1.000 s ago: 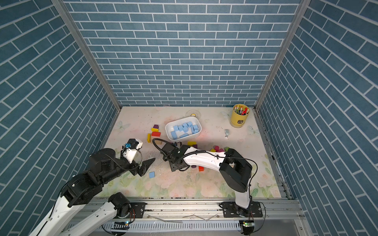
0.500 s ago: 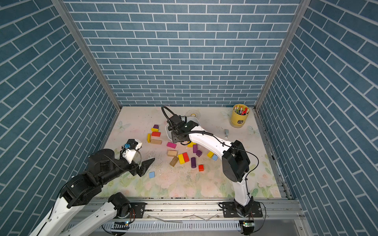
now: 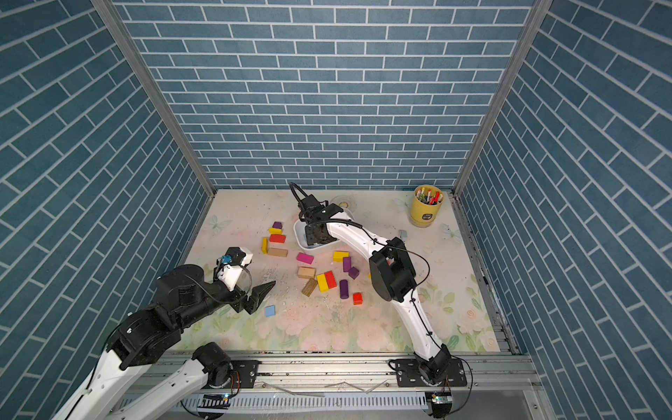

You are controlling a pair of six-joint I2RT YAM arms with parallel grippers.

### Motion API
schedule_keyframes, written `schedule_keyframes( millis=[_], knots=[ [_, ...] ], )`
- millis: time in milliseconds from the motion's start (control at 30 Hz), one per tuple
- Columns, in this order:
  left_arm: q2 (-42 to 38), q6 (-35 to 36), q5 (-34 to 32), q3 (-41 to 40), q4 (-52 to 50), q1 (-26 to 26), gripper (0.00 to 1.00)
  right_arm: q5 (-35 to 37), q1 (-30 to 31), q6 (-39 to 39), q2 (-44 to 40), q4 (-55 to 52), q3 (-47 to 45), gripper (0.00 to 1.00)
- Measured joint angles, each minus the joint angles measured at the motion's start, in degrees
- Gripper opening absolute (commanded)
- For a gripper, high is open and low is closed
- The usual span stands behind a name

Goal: Pick out the blue building blocks
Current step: Place the building block in the storage box.

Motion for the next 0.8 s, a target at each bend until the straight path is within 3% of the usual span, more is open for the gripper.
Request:
schedule_keyframes(
  millis=[167, 400, 567, 800],
  knots=[
    [0.55, 0.02, 0.0, 0.0, 0.0, 0.07, 0.99, -1.57, -0.35, 0.02, 2.4, -0.55, 1.88, 0.68],
    [0.59, 0.22, 0.02, 0.0, 0.0, 0.33, 0.99, -2.54, -1.09, 0.02, 3.96, -1.46, 3.85, 0.9],
    [0.7, 0.22, 0.02, 0.0, -0.02, 0.44, 0.99, -2.8, -1.29, 0.0, 3.96, -1.92, 3.87, 0.98],
    [0.7, 0.24, 0.02, 0.0, -0.02, 0.48, 0.99, -1.44, -1.31, 0.0, -2.45, -0.31, -3.32, 0.99]
  ],
)
